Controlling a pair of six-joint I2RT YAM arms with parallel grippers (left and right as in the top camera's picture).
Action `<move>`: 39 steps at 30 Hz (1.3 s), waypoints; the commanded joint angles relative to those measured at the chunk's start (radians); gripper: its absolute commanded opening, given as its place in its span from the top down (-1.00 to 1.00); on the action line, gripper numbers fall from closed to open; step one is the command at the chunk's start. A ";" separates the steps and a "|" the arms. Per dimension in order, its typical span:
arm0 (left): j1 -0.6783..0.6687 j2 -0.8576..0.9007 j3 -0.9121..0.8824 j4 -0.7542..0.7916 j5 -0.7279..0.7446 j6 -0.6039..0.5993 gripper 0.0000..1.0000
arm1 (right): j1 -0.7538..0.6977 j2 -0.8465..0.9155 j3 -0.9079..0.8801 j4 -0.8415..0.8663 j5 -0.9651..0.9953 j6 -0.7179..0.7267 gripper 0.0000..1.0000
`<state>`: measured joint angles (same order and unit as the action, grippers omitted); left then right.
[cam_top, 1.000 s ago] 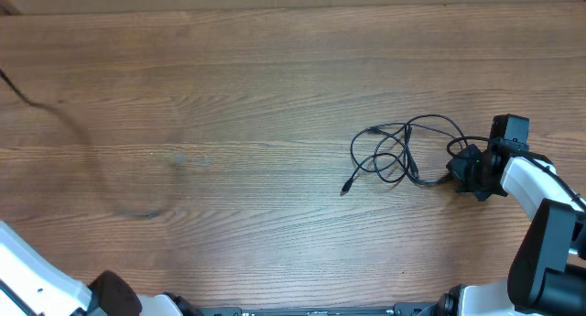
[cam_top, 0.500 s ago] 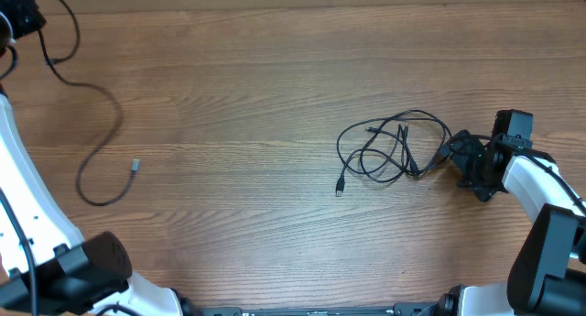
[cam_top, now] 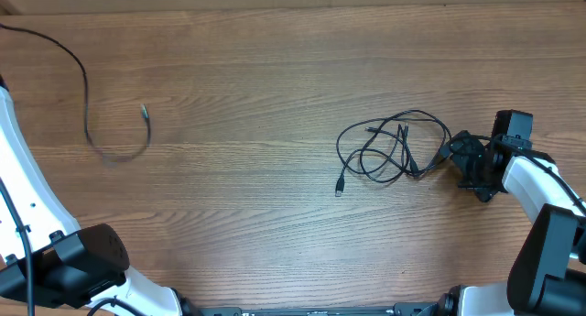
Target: Untangle cables
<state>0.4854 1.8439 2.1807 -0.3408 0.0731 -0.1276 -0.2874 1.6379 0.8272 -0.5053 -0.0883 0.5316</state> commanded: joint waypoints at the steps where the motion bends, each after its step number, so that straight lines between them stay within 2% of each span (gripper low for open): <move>1: -0.016 0.087 0.008 -0.086 -0.047 0.020 0.91 | -0.014 0.075 -0.074 -0.012 0.060 0.007 -1.00; 7: -0.072 0.241 0.008 -0.319 -0.047 0.019 0.92 | -0.014 0.075 -0.074 -0.012 0.060 0.007 -1.00; 13: -0.141 0.348 0.008 -0.407 -0.064 0.020 0.91 | -0.014 0.075 -0.074 -0.011 0.060 0.007 -1.00; 17: -0.172 0.372 0.008 -0.445 -0.100 0.019 0.83 | -0.014 0.075 -0.074 -0.011 0.060 0.007 -1.00; 26: -0.207 0.368 0.008 -0.520 -0.099 0.019 0.91 | -0.014 0.075 -0.074 -0.011 0.060 0.007 -1.00; 32: -0.211 0.368 0.008 -0.521 -0.100 -0.003 0.91 | -0.014 0.075 -0.074 -0.011 0.060 0.007 -1.00; 36: -0.211 0.368 0.008 -0.520 -0.100 -0.004 0.81 | -0.014 0.075 -0.074 -0.011 0.060 0.007 -1.00; 39: -0.210 0.368 0.008 -0.515 -0.155 -0.003 0.83 | -0.014 0.075 -0.074 -0.011 0.060 0.007 -1.00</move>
<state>0.2810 2.2257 2.1777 -0.8612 -0.0227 -0.1276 -0.2871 1.6363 0.8242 -0.5011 -0.0872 0.5316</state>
